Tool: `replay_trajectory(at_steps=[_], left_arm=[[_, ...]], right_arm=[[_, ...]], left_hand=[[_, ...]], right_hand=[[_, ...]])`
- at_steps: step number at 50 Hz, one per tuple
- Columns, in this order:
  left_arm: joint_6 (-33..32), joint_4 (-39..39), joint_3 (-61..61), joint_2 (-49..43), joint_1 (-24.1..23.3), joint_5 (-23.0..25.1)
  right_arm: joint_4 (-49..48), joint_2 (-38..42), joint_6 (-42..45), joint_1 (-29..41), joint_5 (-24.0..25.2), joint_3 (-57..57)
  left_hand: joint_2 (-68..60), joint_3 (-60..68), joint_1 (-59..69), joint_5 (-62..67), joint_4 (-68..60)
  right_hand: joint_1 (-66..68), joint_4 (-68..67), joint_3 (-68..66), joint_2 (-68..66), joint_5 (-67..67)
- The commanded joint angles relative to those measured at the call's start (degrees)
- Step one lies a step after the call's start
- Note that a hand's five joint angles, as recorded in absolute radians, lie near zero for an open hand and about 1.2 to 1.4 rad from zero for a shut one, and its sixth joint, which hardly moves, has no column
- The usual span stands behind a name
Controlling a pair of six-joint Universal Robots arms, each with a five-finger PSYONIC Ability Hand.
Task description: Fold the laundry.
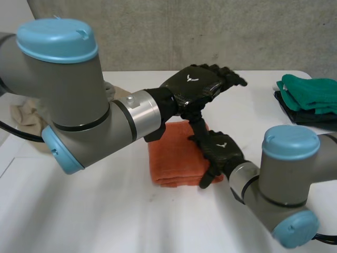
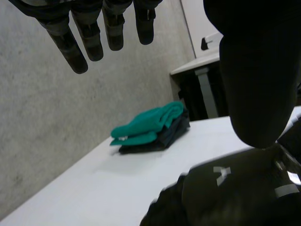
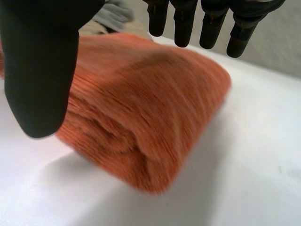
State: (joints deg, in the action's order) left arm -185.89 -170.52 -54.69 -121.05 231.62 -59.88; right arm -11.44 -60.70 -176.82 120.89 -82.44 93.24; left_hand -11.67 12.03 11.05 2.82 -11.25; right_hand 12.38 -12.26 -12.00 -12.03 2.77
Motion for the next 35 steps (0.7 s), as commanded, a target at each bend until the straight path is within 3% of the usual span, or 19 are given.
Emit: replay_trajectory(at_steps=[1, 7, 19, 35], left_arm=[[1.2, -0.2, -0.3, 4.8, -2.2, -0.1], [2.7, -0.2, 0.1, 7.0, -2.6, -0.2], [5.4, -0.2, 0.6, 9.2, -2.1, -0.4], [5.7, -0.2, 0.1, 8.0, -1.7, -0.5]], right_arm=[[-4.5, -2.8, 16.5, 6.4, -0.4, 2.9], [-7.2, -1.8, 16.1, 8.4, -2.2, 4.4], [-17.4, 2.5, 17.8, 10.2, -4.4, 5.1], [-19.8, 8.8, 23.3, 9.1, -5.7, 1.6]], left_hand=[[1.7, -2.0, -1.0, -2.8, 1.2], [1.7, -2.0, -1.0, -2.8, 1.2], [1.7, -2.0, -1.0, -2.8, 1.2], [1.7, -2.0, -1.0, -2.8, 1.2]], right_hand=[[-2.4, 2.3, 2.0, 2.0, -2.8], [-2.4, 2.3, 2.0, 2.0, -2.8], [10.2, -10.3, -10.6, -10.6, 9.8], [10.7, -10.9, -11.1, -11.1, 10.3]])
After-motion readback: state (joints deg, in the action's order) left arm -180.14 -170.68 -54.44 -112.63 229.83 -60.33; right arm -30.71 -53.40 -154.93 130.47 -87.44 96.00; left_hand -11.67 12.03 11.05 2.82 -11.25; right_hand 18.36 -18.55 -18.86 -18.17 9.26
